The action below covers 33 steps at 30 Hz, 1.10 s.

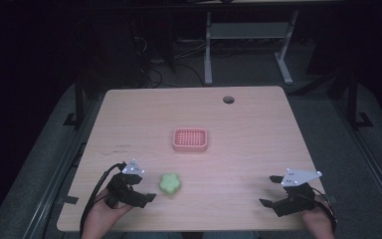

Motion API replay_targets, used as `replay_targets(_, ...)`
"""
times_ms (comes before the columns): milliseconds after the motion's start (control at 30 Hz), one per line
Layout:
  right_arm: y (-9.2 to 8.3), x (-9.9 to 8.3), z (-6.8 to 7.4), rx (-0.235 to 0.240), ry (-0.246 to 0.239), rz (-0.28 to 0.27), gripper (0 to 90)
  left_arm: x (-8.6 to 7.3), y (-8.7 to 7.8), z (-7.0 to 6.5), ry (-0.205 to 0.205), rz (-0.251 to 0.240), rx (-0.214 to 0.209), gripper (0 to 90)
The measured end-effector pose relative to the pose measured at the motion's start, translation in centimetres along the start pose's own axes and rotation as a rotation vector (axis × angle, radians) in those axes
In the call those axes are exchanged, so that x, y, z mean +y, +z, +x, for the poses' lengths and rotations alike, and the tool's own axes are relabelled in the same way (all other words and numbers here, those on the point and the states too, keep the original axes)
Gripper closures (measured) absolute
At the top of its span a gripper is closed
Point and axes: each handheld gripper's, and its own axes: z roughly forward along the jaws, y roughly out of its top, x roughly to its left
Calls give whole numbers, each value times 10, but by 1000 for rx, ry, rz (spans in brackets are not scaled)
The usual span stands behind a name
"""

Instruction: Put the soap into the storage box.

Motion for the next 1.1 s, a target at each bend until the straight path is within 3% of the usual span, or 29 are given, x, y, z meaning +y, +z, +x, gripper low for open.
replay_targets(633,-1,-1,-1,2,1,-10,138,29,15,-9,34,86,-6,205)
replay_targets(1100,-1,-1,-1,4,2,-15,138,44,27,-13,32,124,4,196)
